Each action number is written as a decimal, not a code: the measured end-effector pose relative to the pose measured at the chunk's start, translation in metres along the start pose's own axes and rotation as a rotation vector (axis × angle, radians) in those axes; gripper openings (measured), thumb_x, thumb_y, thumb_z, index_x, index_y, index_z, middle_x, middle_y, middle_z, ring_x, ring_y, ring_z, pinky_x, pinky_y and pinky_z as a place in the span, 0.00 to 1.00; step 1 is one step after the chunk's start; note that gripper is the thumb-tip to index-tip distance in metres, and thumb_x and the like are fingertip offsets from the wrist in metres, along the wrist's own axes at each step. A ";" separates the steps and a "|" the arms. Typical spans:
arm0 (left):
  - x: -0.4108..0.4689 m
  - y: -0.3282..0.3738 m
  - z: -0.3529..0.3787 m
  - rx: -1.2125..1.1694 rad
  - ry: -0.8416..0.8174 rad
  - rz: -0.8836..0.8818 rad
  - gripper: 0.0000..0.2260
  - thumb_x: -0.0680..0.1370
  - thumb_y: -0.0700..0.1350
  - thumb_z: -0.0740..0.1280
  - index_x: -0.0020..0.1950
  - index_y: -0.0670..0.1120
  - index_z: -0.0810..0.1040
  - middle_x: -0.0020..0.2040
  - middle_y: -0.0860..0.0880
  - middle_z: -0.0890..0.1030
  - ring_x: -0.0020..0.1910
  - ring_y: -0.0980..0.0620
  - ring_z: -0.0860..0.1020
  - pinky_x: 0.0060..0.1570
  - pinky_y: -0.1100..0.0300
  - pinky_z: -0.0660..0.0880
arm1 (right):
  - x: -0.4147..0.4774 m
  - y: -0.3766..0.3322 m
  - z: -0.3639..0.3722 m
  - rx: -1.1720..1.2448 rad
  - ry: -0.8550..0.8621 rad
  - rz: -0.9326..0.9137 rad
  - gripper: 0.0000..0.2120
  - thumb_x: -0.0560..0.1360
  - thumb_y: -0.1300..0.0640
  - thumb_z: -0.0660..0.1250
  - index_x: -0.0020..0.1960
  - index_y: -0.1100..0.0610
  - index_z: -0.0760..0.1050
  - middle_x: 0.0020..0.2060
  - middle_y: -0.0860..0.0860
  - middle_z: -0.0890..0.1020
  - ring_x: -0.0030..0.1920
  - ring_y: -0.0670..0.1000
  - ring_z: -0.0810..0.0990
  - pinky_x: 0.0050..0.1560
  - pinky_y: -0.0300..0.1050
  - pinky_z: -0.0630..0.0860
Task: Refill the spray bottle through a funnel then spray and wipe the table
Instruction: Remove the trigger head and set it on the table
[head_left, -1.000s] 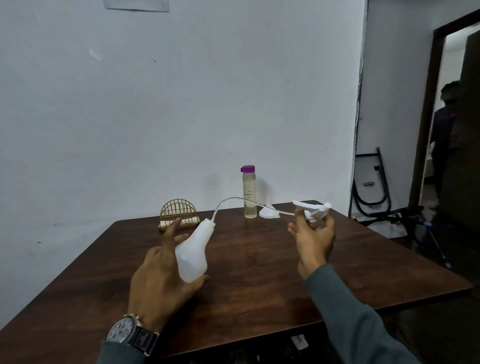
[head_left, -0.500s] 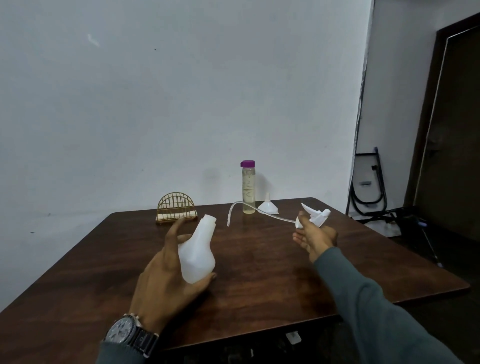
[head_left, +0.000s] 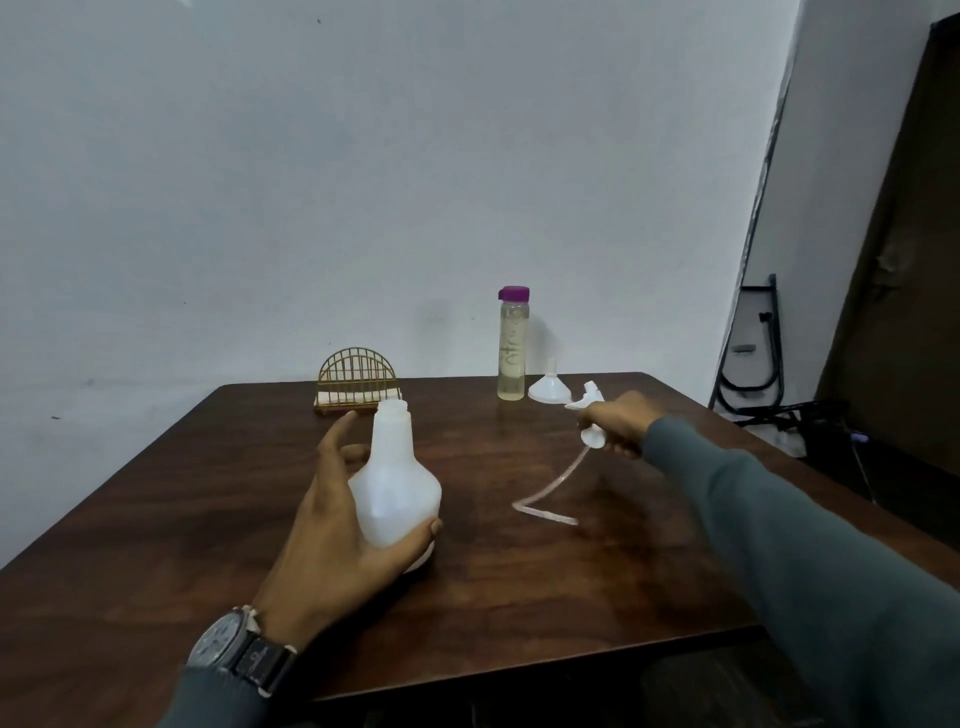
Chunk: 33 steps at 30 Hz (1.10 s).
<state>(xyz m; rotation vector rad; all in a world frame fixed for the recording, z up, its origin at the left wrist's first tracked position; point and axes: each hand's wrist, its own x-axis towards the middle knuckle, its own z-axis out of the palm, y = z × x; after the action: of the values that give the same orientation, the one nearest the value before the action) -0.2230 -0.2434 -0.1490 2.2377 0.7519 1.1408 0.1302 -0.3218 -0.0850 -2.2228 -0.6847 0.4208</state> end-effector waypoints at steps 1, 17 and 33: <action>0.002 0.000 0.001 -0.002 -0.014 0.004 0.56 0.65 0.58 0.82 0.81 0.61 0.45 0.67 0.57 0.69 0.64 0.58 0.71 0.60 0.60 0.68 | 0.002 -0.002 -0.001 -0.070 -0.025 -0.008 0.09 0.66 0.53 0.71 0.36 0.59 0.79 0.24 0.54 0.77 0.22 0.52 0.70 0.27 0.39 0.66; 0.059 -0.018 0.024 -0.053 -0.291 -0.008 0.59 0.66 0.61 0.80 0.79 0.63 0.37 0.73 0.60 0.66 0.71 0.59 0.69 0.69 0.60 0.67 | 0.026 -0.028 0.021 -0.727 -0.308 -0.127 0.21 0.67 0.39 0.75 0.49 0.55 0.85 0.39 0.51 0.84 0.35 0.52 0.78 0.33 0.41 0.72; 0.106 -0.042 0.047 -0.071 -0.302 0.007 0.56 0.66 0.52 0.81 0.78 0.61 0.41 0.65 0.75 0.62 0.61 0.72 0.71 0.54 0.78 0.70 | 0.135 -0.075 0.011 -0.612 -0.039 -0.317 0.37 0.77 0.44 0.73 0.80 0.55 0.64 0.71 0.58 0.75 0.66 0.60 0.79 0.63 0.52 0.77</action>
<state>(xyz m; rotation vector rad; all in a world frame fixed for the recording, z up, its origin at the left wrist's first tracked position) -0.1412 -0.1508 -0.1424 2.2833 0.5709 0.7928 0.2070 -0.1930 -0.0476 -2.5995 -1.3003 0.0942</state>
